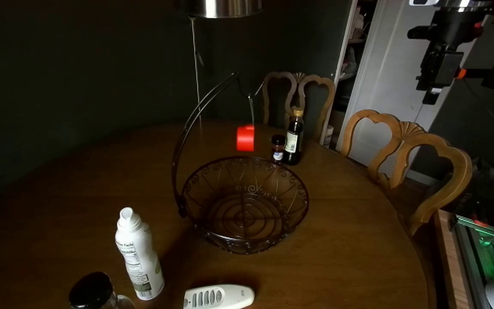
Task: Push the lamp slightly to the right
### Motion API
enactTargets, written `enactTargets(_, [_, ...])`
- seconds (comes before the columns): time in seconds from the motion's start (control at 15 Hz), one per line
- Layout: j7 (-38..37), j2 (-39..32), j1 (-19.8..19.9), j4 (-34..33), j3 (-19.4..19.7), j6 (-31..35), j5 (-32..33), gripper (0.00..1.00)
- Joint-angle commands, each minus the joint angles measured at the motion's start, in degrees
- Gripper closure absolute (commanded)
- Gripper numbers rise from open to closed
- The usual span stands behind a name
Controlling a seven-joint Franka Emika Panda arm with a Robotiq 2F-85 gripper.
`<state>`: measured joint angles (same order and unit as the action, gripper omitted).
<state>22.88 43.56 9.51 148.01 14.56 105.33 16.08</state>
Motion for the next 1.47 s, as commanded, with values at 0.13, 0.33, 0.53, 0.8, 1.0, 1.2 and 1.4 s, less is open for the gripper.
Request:
enactTargets(0.13, [0.83, -5.11, -3.17, -15.92, 3.79, -5.08, -8.85, 0.00])
enactTargets(0.33, [-3.40, -9.15, -4.24, -23.66, 4.33, -1.89, -16.62, 0.26])
enactTargets(0.53, [-6.06, -12.36, -5.38, -29.33, 4.39, 3.29, -24.54, 0.50])
enactTargets(0.8, [-7.00, -16.77, -6.76, -33.41, 3.56, 17.75, -32.61, 0.81])
enactTargets(1.0, [-4.97, -21.44, -9.06, -34.88, 2.97, 31.80, -36.62, 0.99])
enactTargets(1.2, [-4.84, -21.04, -9.35, -33.82, 2.41, 33.35, -36.37, 0.99])
enactTargets(1.4, [-3.95, -24.23, -10.65, -35.19, 2.01, 35.21, -38.03, 0.99])
